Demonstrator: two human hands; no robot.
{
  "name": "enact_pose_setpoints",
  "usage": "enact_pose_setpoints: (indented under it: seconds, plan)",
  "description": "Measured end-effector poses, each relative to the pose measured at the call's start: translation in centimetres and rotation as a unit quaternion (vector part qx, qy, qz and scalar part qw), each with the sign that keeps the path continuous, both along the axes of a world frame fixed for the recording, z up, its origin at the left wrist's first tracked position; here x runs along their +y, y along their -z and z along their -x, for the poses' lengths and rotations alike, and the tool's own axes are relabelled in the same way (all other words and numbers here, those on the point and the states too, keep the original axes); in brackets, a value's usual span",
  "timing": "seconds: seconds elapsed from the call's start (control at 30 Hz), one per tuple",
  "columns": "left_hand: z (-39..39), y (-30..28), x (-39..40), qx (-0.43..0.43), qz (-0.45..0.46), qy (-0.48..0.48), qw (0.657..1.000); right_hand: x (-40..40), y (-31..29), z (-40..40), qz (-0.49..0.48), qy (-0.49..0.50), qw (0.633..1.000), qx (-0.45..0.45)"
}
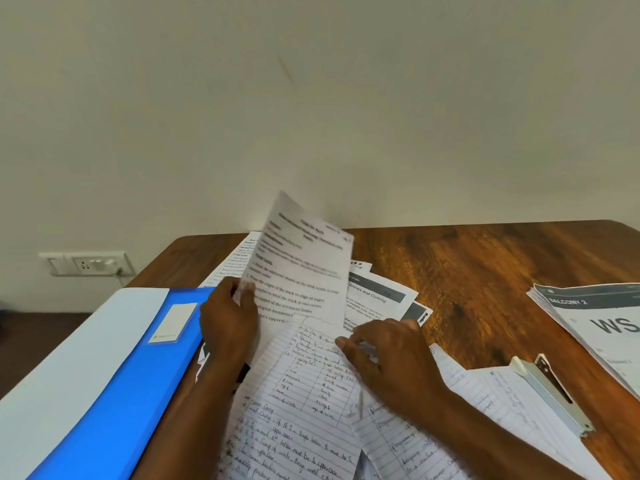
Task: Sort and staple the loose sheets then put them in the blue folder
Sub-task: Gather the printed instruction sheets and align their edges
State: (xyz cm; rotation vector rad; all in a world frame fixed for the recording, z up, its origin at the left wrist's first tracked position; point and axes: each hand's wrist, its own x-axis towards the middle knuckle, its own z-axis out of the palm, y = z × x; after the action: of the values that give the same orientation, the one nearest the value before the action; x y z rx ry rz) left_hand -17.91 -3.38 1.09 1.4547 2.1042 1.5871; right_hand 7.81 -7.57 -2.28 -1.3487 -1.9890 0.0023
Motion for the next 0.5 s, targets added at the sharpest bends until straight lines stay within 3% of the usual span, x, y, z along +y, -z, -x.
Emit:
enact_pose_setpoints:
  seconds: [0.13, 0.23, 0.33, 0.4, 0.5]
  plan:
    - [-0.5, -2.2, -0.1, -0.184, -0.12, 0.009, 0.976, -0.1, -0.1, -0.1, -0.001, -0.006, 1.0, 0.01]
    - [-1.2, -3.4, 0.0, -0.268, -0.165, 0.048, 0.948, -0.2, -0.5, -0.1, 0.007, -0.017, 1.0, 0.024]
    - [-2.6, -4.6, -0.3, -0.32, -0.128, 0.103, 0.933, -0.6, -1.6, -0.3, 0.048, -0.056, 0.982, 0.175]
    - [-3.8, -4.8, -0.7, -0.337, -0.087, 0.152, 0.925, -1.1, -3.5, -0.6, 0.1, -0.037, 0.934, 0.34]
    - [-5.5, -4.4, -1.1, -0.293, -0.023, 0.204, 0.934, -0.2, -5.3, -2.2, 0.186, -0.029, 0.803, 0.566]
